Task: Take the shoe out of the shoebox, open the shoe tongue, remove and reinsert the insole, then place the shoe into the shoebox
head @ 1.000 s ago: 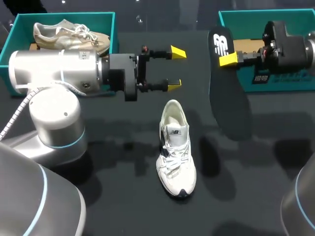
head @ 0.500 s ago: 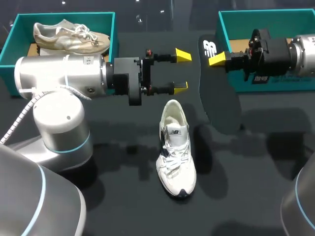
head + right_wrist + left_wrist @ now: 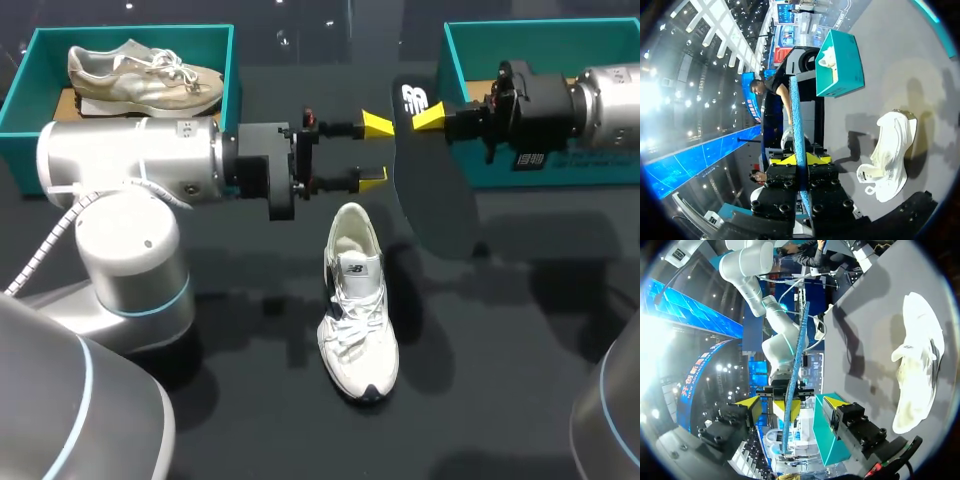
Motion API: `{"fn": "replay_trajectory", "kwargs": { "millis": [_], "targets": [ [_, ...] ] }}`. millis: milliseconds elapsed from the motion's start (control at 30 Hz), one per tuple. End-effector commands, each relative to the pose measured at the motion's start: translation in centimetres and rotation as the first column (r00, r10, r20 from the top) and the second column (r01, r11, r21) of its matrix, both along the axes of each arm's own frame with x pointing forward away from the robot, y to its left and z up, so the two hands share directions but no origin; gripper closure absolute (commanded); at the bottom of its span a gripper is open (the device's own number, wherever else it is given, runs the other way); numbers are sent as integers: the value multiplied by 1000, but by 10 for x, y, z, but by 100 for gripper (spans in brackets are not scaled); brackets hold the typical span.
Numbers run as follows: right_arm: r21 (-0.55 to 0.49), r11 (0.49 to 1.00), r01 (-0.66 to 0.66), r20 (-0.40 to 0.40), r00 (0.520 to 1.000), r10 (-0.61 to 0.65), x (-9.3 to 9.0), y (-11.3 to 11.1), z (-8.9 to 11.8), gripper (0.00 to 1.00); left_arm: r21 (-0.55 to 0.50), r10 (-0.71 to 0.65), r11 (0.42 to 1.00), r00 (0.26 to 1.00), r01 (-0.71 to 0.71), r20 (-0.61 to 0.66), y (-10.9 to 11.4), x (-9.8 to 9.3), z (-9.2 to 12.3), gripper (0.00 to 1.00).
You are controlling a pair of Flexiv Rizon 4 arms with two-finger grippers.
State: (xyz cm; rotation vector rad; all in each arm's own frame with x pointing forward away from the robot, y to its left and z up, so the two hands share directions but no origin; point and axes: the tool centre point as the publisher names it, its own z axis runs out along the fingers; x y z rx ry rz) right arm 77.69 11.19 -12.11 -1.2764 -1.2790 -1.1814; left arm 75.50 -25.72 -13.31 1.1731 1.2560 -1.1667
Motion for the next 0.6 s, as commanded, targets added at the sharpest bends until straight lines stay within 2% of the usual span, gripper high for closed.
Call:
{"fn": "replay_trajectory", "kwargs": {
  "millis": [33,200,267,300,600],
  "targets": [
    [2,1000,-10,-11,1000,10,6,7,-4,100,-18,9,1000,1000,-9,4,-11,1,-5,30],
    [-1,1000,-20,-29,999,20,11,11,-7,100,-30,12,999,1000,-12,8,-16,0,-4,37],
    [-3,1000,-25,-34,999,25,13,14,-8,100,-31,15,999,1000,-15,11,-17,1,-4,44],
    [-3,1000,-25,-34,999,25,14,14,-9,100,-33,22,999,1000,-21,16,-18,1,-4,51],
    [-1,1000,-27,-35,999,27,17,19,-10,100,-28,33,999,999,-32,29,-21,3,-7,64]
  ]
}}
